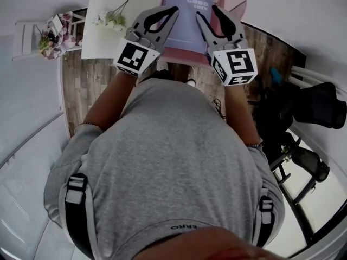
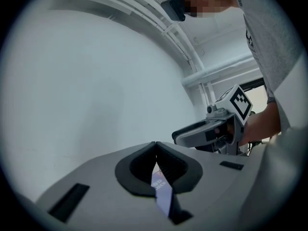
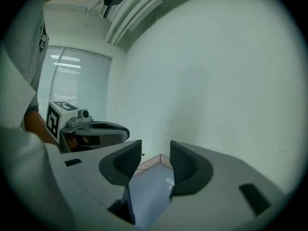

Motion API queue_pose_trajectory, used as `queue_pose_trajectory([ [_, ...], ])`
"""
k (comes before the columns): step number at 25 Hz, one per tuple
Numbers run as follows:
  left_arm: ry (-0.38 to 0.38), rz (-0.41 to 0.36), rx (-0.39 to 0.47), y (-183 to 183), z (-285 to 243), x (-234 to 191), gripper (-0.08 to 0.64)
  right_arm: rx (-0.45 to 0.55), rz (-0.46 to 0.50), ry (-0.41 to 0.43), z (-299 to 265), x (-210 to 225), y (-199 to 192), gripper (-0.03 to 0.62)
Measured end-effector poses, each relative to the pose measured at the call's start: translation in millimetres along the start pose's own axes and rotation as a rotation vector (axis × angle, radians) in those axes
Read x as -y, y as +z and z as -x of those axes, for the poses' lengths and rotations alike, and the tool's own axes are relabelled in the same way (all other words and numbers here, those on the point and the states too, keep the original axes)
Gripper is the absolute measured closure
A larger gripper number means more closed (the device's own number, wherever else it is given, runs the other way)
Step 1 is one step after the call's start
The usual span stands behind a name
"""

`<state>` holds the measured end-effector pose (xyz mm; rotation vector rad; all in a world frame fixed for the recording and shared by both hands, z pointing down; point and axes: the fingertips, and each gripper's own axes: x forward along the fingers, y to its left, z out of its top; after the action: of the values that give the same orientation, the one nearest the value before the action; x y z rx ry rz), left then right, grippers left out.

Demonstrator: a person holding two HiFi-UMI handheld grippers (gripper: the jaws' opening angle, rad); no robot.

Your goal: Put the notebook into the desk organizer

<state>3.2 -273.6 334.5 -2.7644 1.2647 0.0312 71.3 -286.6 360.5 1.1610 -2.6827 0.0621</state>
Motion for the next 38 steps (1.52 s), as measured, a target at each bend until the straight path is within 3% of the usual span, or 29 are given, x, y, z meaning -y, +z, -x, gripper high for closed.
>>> queue_pose_trajectory([
  [3, 0.008, -0.025, 0.01, 4.0, 1.9, 4.5, 0.54, 0.032, 0.015, 0.004, 7.2, -4.4, 4.1, 0.434],
  [10, -0.003, -0.026, 0.02, 10.4, 1.3, 15.1, 0.54, 0.103, 0.036, -0.003, 20.7, -5.4, 13.0, 0.581],
  [13, -0.006, -0.019, 0.019, 9.3, -0.6, 16.9, 0.54, 0.078, 0.028, -0.039, 23.4, 2.0, 7.5, 0.584],
  [18, -0.012, -0.017, 0.012, 6.7, -2.8, 18.5, 0.54, 0.044, 0.058, -0.004, 25.7, 2.8, -7.6, 0.584],
  [23, -0.012, 0.022, 0.025, 7.4, -3.8, 18.4, 0.541, 0.117, 0.081, -0.019, 34.3, 4.1, 1.5, 0.586],
  [33, -0.005, -0.003, 0.028, 12.1, -2.2, 20.9, 0.54, 0.206, 0.056, -0.027, 44.9, 4.1, 25.7, 0.586],
  [38, 0.004, 0.009, 0.056, 21.5, -2.7, 21.0, 0.541, 0.204, 0.076, -0.026, 49.7, 6.8, 25.8, 0.586],
])
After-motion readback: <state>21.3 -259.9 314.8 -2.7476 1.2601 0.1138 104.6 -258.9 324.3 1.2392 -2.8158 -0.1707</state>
